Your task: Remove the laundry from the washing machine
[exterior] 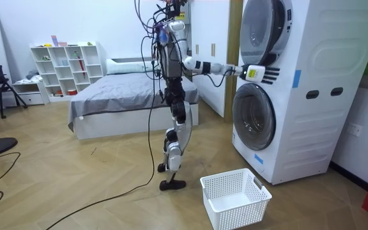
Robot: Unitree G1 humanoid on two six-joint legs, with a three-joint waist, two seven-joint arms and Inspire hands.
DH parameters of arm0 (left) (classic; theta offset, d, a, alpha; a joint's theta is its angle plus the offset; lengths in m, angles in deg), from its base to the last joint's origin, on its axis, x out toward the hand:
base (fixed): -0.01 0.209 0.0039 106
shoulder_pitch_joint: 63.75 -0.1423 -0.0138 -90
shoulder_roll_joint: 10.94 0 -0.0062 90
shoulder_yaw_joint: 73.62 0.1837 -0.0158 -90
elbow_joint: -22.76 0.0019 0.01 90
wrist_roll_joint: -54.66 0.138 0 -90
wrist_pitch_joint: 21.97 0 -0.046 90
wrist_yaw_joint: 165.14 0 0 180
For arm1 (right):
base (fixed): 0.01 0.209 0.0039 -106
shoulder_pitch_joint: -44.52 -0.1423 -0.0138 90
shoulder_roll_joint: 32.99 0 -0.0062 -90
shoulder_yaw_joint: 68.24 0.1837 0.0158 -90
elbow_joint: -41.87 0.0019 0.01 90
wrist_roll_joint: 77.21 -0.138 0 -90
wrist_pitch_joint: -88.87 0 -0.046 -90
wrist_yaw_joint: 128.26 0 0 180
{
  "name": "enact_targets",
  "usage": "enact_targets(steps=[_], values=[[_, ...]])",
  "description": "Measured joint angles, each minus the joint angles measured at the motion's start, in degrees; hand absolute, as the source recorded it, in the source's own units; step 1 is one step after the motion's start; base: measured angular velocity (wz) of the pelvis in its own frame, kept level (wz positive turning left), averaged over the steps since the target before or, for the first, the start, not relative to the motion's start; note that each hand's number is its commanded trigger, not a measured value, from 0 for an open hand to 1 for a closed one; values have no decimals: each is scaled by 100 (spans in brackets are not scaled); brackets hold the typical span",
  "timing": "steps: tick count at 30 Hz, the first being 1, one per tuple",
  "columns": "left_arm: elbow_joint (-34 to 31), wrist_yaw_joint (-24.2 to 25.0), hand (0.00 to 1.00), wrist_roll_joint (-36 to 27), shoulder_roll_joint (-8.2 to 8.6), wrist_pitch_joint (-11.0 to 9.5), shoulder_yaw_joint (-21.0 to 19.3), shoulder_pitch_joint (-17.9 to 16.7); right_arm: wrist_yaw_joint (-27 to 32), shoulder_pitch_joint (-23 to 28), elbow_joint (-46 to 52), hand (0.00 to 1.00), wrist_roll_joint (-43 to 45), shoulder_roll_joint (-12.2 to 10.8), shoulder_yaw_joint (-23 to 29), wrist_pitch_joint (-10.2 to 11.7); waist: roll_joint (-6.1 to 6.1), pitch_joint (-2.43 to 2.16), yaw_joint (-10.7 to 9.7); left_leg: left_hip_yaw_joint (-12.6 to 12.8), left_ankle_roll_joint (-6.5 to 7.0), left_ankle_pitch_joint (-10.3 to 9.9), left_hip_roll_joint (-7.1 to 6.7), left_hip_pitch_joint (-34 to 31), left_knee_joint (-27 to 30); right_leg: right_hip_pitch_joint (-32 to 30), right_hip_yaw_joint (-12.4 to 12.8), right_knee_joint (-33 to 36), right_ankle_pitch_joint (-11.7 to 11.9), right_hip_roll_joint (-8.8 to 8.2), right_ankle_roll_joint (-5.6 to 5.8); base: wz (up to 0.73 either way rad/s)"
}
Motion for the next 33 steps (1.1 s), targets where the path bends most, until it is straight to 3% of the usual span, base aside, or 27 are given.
enact_targets(steps=[5,10,11,12,13,14,15,16,18,20,22,23,25,33], values=[[-66,0,0,38,-4,128,0,-33,221,-421,37,0,-207,133,58,-1,-42,-24,39,-157,2,2,5,106,-68,60,-54,0,0,18,0,9],[-226,5,0,69,-27,216,-17,-85,411,-479,202,0,-195,181,105,-2,-106,-69,155,-281,2,2,9,196,-90,185,-213,27,0,14,1,10],[-248,18,0,69,-27,228,-22,-84,435,-547,216,0,-196,183,104,-2,-70,-42,160,-428,33,28,82,276,-160,88,-320,269,-21,39,36,-9],[-257,24,0,70,-27,228,-16,-35,431,-627,217,0,-195,180,100,-15,76,44,194,-842,52,53,254,393,-241,-286,-471,872,-223,125,195,-22],[-271,22,0,77,-63,209,-30,-43,421,-655,224,0,-170,178,78,-19,96,37,229,-1097,51,53,306,383,-241,-511,-426,797,-265,189,209,-66],[-269,29,0,184,-147,187,-172,-80,382,-839,238,0,-88,177,-1,-63,-55,-19,308,-1228,-10,13,315,271,-194,-973,-438,226,224,143,-3,-40],[-231,33,0,335,-140,251,-327,-139,361,-868,316,0,-66,240,-21,-80,-2,-21,153,-1195,-230,-87,428,203,-172,-1063,-810,379,600,124,-109,-16],[-229,35,0,337,-139,282,-330,-125,368,-867,344,0,-66,302,-51,-87,-9,-19,87,-1047,-247,-78,440,200,-171,-1036,-902,378,600,103,-109,40],[-305,65,0,333,-134,304,-309,-79,461,-894,346,0,-33,480,-114,-95,-35,-4,71,-524,-304,-26,468,197,-235,-922,-846,360,598,80,-105,31],[-412,65,0,332,-140,344,-310,-78,438,-1016,346,0,-63,522,-95,-100,-67,-3,74,-413,-267,-23,447,182,-248,-942,-833,357,590,87,-91,16],[-434,65,0,334,-147,440,-320,-84,380,-1205,348,0,-73,526,-73,-127,-149,-38,107,-387,-240,-22,353,102,-207,-963,-833,252,609,62,-56,-4],[-435,66,0,334,-147,497,-320,-100,415,-1271,341,0,-85,527,-61,-254,-168,-34,128,-387,-213,-8,307,78,-205,-935,-841,151,623,38,-34,0],[-435,78,0,332,-141,539,-314,-137,381,-1291,345,0,-81,529,-56,-278,-170,-37,121,-384,-174,8,275,61,-204,-918,-860,114,641,6,-8,8],[-451,132,0,324,-153,548,-311,-148,319,-1330,402,0,-79,660,-45,-289,-28,-65,166,-386,-117,32,261,2,-113,-929,-847,187,607,-12,-19,6]])
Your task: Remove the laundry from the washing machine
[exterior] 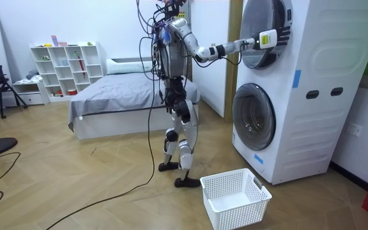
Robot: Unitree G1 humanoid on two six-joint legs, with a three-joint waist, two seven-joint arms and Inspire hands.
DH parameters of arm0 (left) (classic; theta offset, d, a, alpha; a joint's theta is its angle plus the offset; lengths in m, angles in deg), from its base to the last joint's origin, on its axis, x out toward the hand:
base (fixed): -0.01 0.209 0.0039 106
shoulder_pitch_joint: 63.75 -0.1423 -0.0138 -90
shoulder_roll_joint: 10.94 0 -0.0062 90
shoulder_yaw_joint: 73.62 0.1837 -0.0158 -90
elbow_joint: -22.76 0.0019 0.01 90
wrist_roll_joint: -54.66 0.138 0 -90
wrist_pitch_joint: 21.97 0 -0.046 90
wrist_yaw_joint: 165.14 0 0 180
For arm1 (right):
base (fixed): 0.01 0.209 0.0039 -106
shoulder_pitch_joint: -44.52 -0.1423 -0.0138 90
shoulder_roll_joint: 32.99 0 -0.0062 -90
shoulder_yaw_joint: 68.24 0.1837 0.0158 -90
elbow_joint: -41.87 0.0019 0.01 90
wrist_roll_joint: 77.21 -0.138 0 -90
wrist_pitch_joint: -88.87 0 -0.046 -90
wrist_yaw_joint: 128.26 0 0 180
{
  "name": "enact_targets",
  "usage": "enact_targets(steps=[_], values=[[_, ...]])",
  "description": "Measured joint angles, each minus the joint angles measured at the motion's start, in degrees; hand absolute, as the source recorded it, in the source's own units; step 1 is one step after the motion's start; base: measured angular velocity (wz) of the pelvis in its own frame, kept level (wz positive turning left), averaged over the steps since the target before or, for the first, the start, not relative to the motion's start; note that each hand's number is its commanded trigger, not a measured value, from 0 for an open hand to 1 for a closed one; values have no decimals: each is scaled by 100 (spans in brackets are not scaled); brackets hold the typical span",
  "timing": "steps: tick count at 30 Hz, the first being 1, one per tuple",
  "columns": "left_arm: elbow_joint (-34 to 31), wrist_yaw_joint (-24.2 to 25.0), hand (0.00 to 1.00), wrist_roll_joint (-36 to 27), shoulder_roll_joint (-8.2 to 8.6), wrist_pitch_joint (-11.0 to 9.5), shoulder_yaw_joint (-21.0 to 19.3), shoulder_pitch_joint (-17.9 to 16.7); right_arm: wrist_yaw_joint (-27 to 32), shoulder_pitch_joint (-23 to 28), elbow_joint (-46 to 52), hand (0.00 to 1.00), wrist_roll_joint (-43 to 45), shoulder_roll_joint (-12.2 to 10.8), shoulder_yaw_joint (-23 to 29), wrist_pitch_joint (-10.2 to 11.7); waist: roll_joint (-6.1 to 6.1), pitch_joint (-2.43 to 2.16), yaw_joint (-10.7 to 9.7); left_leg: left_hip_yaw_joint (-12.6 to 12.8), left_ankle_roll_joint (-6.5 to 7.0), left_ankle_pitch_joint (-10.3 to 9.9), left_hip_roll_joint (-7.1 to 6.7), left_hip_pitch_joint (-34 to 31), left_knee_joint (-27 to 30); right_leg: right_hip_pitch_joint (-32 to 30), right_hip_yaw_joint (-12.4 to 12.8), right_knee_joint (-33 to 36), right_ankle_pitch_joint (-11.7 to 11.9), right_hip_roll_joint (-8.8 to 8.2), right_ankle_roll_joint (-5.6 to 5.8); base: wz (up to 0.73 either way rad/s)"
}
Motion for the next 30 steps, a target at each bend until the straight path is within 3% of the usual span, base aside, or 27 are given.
enact_targets(steps=[5,16,25,30], values=[[0,18,0,-13,-1,-18,3,7,11,0,109,0,5,0,0,0,-44,1,-12,-1,-1,1,2,-4,50,14,-2,6,-22,0,-8,0],[0,8,0,-322,-7,-217,312,101,140,91,788,0,32,0,-37,2,-85,59,-47,105,-1,1,13,20,34,1,66,-14,-19,24,-11,-5],[12,-18,0,-332,-18,-247,365,65,116,843,1865,0,398,1,-78,1,-62,57,-65,280,-1,1,35,116,-20,12,185,-13,-21,68,-14,-10],[24,-131,0,-361,-91,-267,766,80,-12,1115,2250,0,410,-1,-205,1,-41,57,-116,347,-2,0,37,200,-37,33,277,-4,-21,89,-16,-10]])
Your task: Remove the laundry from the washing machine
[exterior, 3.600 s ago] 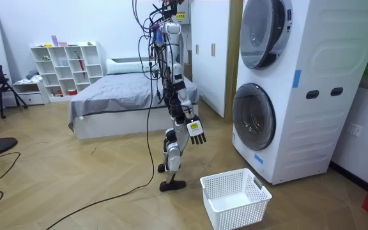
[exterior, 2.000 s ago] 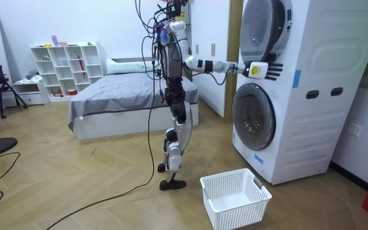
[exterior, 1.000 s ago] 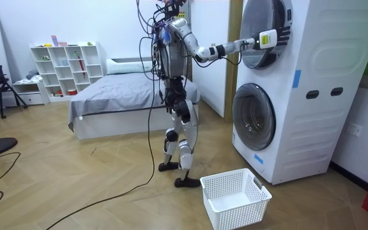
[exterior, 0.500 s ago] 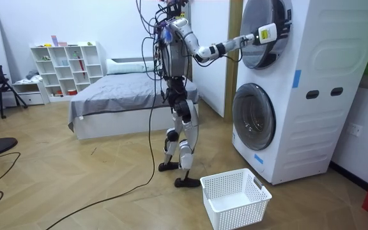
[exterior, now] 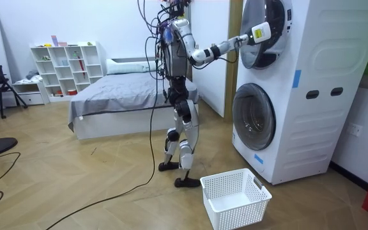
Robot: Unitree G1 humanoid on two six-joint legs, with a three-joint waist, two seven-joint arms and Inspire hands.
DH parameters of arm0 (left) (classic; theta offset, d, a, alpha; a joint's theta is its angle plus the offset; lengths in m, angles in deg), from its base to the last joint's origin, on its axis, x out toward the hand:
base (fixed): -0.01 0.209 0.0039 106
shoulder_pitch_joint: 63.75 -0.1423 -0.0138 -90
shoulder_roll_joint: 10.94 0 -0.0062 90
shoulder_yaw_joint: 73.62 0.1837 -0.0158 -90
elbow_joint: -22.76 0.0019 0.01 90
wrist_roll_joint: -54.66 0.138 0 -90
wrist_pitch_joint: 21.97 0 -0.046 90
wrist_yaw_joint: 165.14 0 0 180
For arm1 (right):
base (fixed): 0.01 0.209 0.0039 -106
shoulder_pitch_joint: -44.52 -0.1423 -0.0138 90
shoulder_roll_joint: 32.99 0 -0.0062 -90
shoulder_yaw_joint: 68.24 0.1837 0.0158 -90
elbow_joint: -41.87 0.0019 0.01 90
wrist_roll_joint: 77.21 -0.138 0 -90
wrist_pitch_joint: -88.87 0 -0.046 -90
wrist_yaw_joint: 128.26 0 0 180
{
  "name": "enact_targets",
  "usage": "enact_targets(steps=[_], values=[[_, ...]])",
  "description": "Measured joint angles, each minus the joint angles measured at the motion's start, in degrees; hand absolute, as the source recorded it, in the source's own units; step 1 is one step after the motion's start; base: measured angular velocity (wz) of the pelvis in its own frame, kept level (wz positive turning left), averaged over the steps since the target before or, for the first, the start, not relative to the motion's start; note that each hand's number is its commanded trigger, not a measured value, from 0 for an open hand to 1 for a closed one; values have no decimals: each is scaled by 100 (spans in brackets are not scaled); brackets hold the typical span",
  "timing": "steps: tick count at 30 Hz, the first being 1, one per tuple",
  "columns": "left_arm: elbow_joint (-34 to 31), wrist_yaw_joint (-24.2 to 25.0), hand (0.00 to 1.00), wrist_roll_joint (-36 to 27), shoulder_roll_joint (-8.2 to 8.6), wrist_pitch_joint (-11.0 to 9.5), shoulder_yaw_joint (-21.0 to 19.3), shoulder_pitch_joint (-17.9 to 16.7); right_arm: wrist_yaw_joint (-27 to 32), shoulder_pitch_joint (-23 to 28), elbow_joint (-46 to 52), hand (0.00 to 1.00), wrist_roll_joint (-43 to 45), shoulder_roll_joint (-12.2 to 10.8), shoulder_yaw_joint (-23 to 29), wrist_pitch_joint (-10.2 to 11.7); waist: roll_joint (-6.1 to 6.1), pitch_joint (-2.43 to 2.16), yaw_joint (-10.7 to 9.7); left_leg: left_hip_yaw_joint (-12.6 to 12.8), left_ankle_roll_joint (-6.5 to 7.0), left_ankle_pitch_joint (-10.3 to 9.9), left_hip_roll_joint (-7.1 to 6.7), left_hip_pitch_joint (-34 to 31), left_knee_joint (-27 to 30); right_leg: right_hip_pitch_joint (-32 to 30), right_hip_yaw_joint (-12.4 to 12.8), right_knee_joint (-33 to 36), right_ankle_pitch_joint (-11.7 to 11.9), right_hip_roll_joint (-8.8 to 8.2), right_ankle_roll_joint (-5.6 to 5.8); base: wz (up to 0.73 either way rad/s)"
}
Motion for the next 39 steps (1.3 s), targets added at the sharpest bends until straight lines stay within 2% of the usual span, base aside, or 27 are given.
enact_targets(steps=[2,6,14,19,23,28,30,37,39], values=[[48,-5,0,-163,-15,-22,25,17,-34,132,248,0,24,-9,-116,0,24,-4,-91,21,0,0,1,1,-10,-12,42,-2,2,13,-5,-6],[45,-3,0,-203,-43,-82,28,2,-170,601,826,0,353,-35,-115,1,57,-20,-112,93,0,0,4,16,-4,-21,93,14,9,23,-16,-6],[-7,17,0,-213,-51,-232,25,11,-468,903,1191,0,441,-39,-100,2,68,-31,-179,317,-1,-1,14,16,-8,-43,129,4,51,35,-19,-4],[-9,4,0,-393,-51,-261,56,-12,-686,990,1279,0,441,-159,-116,10,78,-39,-209,409,-1,-1,18,68,-13,-23,184,-1,81,48,-24,-7],[-52,-7,0,-432,-51,-296,57,-9,-745,1147,1443,0,399,-420,-120,12,82,-44,-216,406,-1,-1,18,93,-18,-6,185,2,88,48,-23,0],[18,-5,0,-421,-54,-304,74,40,-854,1176,1531,0,255,-488,-119,11,89,-44,-220,405,-29,-28,33,96,-96,-63,300,17,98,117,-21,-4],[65,12,0,-420,-58,-305,161,36,-916,1176,1537,0,216,-585,-120,11,90,-45,-221,405,-33,-46,42,96,-91,-73,327,29,114,139,-27,-5],[350,27,0,-425,-67,-420,407,210,-1041,1175,1631,0,-283,-597,-191,11,96,-41,-234,446,-48,-73,62,68,-84,-118,388,55,130,158,-39,-5],[457,26,0,-419,-69,-526,431,269,-1122,1174,1786,0,-345,-597,-230,11,99,-42,-233,519,-60,-96,82,25,-63,-203,433,110,137,180,-56,-17]])
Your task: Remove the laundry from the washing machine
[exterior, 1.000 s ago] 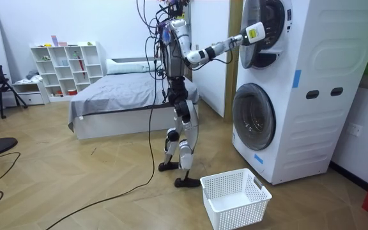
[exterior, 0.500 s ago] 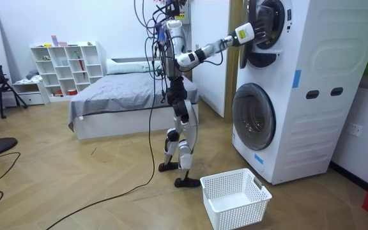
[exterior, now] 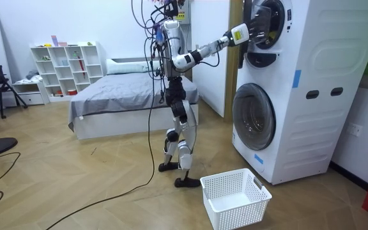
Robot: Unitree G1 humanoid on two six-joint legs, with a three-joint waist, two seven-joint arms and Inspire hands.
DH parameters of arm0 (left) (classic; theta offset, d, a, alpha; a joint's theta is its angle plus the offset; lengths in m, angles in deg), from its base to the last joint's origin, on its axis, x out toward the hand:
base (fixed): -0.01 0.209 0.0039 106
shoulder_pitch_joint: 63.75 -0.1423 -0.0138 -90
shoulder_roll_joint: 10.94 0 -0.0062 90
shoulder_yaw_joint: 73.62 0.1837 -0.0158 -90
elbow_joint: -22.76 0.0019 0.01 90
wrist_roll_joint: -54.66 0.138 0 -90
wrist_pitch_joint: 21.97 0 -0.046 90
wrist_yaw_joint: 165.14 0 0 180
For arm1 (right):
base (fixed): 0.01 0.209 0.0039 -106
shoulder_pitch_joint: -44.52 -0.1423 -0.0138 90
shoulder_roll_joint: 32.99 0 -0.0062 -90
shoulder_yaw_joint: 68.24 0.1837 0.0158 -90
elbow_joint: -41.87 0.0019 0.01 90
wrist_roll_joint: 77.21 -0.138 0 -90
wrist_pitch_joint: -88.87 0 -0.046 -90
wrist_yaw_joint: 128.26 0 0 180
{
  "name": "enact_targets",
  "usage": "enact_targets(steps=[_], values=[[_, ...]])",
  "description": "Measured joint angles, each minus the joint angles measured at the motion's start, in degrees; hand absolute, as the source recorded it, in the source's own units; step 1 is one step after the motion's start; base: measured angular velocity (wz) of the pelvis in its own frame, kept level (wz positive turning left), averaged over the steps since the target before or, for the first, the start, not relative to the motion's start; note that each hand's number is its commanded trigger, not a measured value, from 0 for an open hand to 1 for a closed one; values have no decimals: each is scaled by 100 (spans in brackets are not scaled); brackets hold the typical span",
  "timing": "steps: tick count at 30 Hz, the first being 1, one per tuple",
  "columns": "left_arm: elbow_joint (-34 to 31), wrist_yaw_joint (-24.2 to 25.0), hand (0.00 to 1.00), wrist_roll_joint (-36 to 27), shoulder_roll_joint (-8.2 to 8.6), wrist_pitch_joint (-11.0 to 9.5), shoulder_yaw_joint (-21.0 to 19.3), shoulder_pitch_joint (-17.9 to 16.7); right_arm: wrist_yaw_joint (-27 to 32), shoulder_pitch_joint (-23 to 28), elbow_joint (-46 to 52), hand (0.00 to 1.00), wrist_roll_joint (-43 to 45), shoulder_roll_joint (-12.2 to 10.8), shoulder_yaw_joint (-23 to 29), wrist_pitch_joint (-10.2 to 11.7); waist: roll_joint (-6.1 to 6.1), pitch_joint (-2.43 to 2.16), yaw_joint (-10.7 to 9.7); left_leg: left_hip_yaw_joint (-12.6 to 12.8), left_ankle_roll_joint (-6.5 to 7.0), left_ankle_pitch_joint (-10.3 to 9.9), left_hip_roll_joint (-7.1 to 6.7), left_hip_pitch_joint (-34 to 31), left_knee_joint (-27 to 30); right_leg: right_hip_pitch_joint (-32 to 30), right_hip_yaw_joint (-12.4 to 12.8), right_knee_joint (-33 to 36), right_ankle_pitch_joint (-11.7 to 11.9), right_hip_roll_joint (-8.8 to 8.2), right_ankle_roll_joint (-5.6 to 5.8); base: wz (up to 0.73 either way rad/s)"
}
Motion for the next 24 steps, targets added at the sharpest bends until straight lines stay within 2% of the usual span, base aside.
enact_targets(steps=[5,12,18,24], values=[[55,13,0,8,-18,-62,30,102,-128,0,283,0,82,4,-112,4,12,3,-16,75,-11,7,25,-47,48,-95,23,-5,33,30,-49,-15],[37,119,0,9,-27,-137,30,268,-480,0,403,0,97,9,-160,48,64,2,-13,215,-10,6,27,-25,97,-112,161,-11,42,65,-63,-12],[36,177,0,13,-43,-138,99,336,-652,-69,515,0,124,-24,-322,100,142,-19,-3,205,-10,7,30,-15,106,-113,181,-10,51,74,-74,-1],[30,371,0,10,-79,-180,98,425,-1041,-218,530,0,266,-71,-381,115,148,-25,-7,112,-13,10,30,-23,107,-103,139,-1,58,63,-81,4]])
